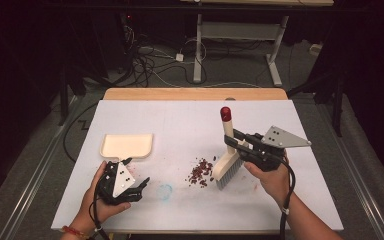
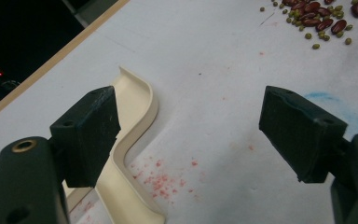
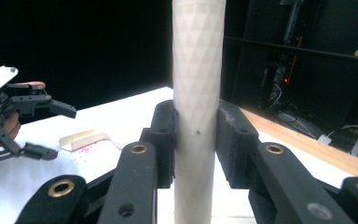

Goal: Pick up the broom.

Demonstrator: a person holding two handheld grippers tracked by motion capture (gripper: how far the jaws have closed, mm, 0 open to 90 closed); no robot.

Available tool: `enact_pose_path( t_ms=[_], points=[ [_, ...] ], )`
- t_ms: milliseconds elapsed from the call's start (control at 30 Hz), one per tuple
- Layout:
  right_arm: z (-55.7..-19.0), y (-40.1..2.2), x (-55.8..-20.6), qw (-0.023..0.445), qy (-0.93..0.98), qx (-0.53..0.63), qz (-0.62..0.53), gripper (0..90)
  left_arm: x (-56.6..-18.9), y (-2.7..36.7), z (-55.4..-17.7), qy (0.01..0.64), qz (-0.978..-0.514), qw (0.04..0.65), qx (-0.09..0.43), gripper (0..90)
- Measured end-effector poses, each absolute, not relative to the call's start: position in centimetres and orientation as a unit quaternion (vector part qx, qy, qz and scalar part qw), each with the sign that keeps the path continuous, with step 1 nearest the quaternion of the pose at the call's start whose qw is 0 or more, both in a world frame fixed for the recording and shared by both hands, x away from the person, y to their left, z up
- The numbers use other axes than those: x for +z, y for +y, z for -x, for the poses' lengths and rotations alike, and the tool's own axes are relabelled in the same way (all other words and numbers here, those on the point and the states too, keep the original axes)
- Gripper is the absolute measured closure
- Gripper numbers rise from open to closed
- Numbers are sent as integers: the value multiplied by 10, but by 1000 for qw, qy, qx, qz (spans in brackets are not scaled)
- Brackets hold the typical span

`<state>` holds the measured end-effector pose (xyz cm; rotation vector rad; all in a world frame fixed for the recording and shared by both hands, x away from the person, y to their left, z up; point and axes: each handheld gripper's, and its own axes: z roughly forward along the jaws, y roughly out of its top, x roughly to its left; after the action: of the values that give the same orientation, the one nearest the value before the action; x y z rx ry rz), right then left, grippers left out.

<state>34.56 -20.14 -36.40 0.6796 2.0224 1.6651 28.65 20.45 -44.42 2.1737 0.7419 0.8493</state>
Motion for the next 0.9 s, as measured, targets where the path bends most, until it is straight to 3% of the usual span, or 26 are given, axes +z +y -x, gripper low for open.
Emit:
enact_pose_path(
  t_ms=[333,900],
  points=[
    [-330,-234,-378,212,733,588,-268,705,-447,202,-292,283,-837,343,319,195],
    [-319,-233,-390,187,754,577,-253,705,-448,202,-293,281,-840,340,316,195]
  ],
)
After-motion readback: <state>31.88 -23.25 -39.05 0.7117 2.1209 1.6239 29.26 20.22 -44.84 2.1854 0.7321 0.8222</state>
